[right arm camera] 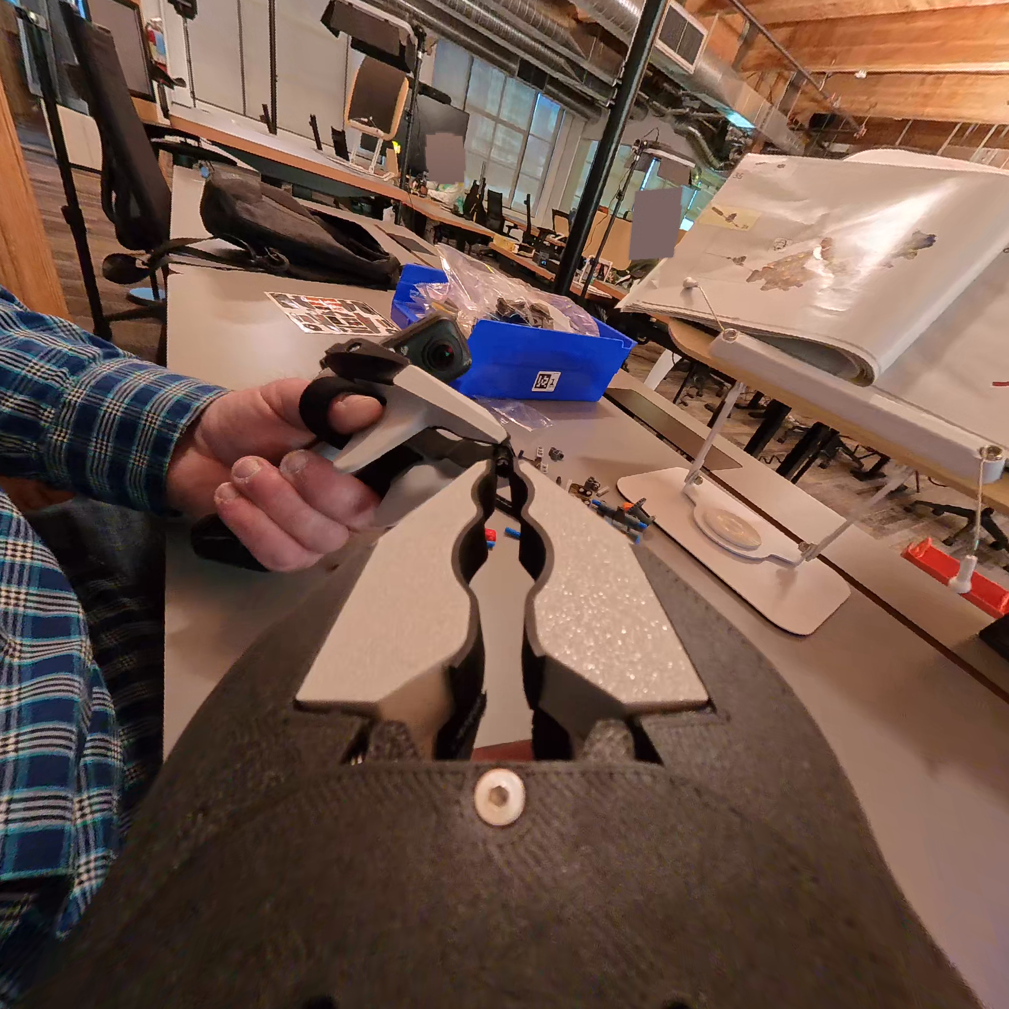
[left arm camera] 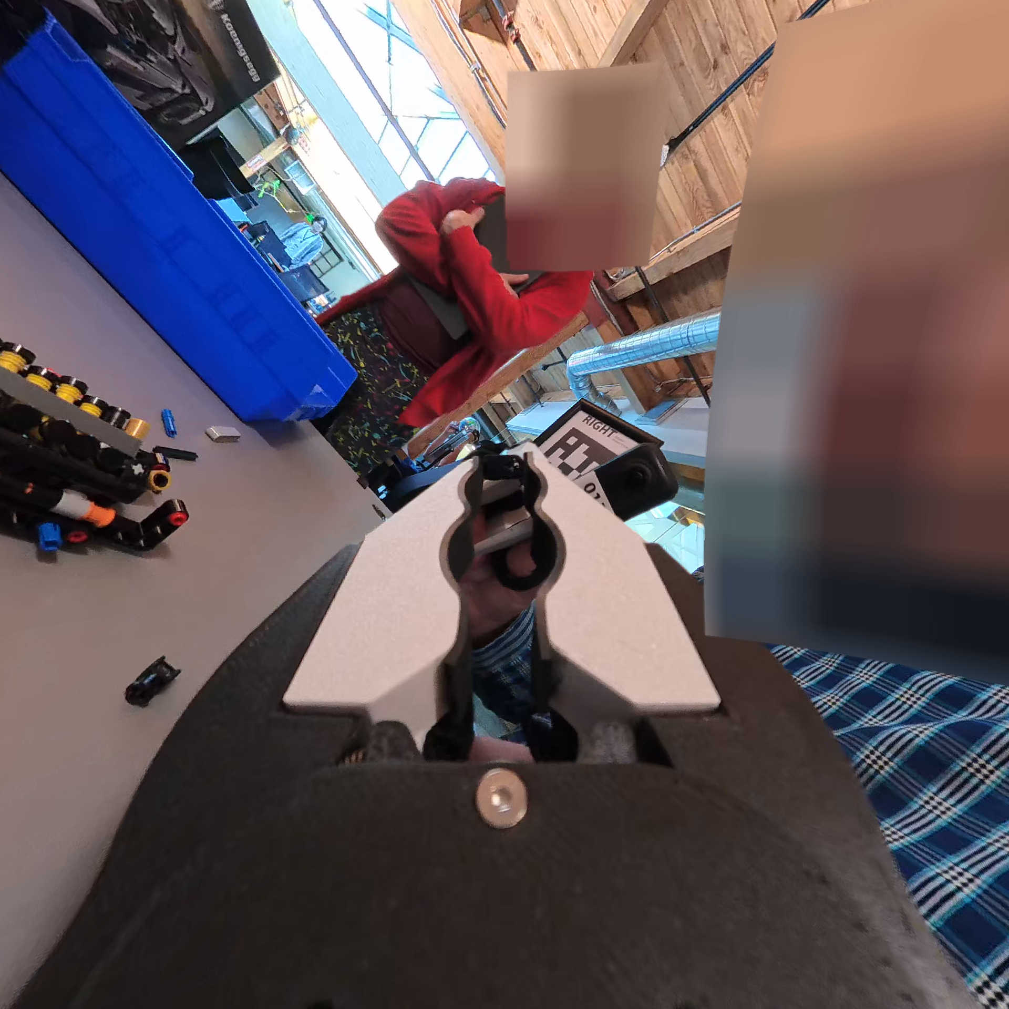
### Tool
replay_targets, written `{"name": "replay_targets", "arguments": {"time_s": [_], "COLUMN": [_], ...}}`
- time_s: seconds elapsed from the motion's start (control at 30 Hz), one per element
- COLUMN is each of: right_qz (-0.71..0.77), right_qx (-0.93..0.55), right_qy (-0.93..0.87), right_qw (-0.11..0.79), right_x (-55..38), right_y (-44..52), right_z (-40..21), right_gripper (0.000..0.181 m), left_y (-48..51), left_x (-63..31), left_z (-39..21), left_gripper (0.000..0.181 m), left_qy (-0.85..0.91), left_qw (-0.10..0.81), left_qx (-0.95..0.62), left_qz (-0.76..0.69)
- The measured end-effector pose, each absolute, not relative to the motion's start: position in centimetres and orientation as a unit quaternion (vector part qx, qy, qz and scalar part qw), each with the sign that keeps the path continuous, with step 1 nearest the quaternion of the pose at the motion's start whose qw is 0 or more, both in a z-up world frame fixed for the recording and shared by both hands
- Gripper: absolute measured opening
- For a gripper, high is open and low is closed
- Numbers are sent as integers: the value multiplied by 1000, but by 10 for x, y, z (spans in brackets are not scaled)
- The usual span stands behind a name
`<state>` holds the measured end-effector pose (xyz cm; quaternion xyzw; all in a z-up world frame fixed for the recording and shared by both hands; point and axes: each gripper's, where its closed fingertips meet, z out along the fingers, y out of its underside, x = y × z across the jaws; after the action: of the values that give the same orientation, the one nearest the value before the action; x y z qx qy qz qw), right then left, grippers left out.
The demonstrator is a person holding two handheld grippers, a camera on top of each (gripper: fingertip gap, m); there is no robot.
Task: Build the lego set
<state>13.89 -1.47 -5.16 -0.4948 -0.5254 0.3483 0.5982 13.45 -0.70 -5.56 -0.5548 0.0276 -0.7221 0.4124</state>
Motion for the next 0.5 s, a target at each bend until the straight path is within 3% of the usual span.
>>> {"name": "replay_targets", "arguments": {"time_s": [0.5], "right_qz": [254], "right_qx": [-433], "right_qy": [-582], "right_qw": [640], "right_x": [138], "right_y": [-17], "right_z": [-51], "right_gripper": [3], "left_y": [-8], "left_x": [135], "left_z": [-55], "left_gripper": [10], "left_qy": [8], "left_qw": [376], "left_qx": [-538], "left_qz": [-755]}}
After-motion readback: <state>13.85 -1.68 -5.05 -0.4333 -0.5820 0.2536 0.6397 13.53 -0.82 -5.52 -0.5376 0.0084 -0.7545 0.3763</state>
